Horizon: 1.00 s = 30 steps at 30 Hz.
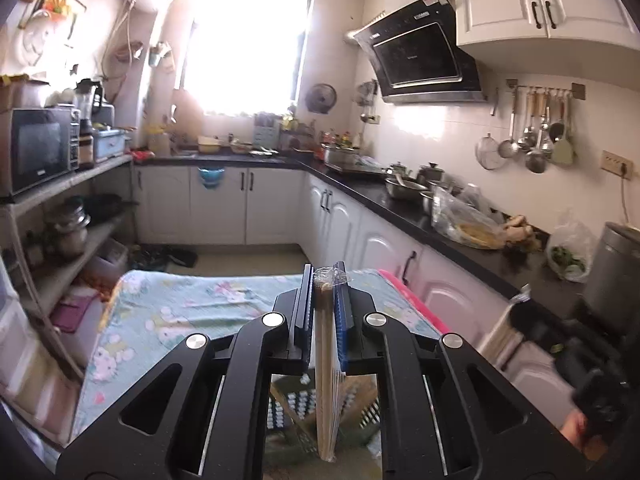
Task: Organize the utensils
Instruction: 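Lower both held chopsticks down into the caddy slots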
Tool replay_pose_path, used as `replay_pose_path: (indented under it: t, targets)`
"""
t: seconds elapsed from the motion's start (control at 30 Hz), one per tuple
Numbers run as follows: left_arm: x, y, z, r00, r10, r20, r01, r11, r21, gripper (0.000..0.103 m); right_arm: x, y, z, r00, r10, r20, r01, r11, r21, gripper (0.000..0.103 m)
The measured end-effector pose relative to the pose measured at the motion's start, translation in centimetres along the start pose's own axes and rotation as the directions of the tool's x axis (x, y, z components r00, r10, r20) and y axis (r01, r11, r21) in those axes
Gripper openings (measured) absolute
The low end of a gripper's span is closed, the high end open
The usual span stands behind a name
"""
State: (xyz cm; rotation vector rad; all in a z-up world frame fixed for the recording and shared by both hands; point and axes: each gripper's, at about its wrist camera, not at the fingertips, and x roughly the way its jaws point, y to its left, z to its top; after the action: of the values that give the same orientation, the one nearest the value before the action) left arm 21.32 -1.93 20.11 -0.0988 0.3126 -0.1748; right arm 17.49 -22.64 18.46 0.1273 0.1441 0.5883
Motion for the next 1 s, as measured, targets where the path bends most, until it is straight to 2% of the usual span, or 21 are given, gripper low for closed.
replay_pose_path:
  t: [0.37, 0.63, 1.0]
  targets:
    - [2.9, 0.2, -0.3, 0.998, 0.057, 0.023, -0.056, 0.998, -0.031, 0.006, 2.6, -2.0, 0.7, 0.998, -0.044, 0.041, 0.043, 0.999, 0.029, 0.005]
    - [4.8, 0.5, -2.4, 0.998, 0.069, 0.010, -0.069, 0.996, -0.058, 0.006, 4.8, -3.7, -1.5, 0.994, -0.107, -0.001, 0.107, 0.993, 0.045, 0.005]
    - [6.9, 0.6, -5.5, 0.997, 0.048, -0.053, -0.052, 0.996, -0.070, 0.006, 6.3, -4.3, -5.1, 0.991, -0.124, -0.054, 0.126, 0.991, 0.048, 0.005]
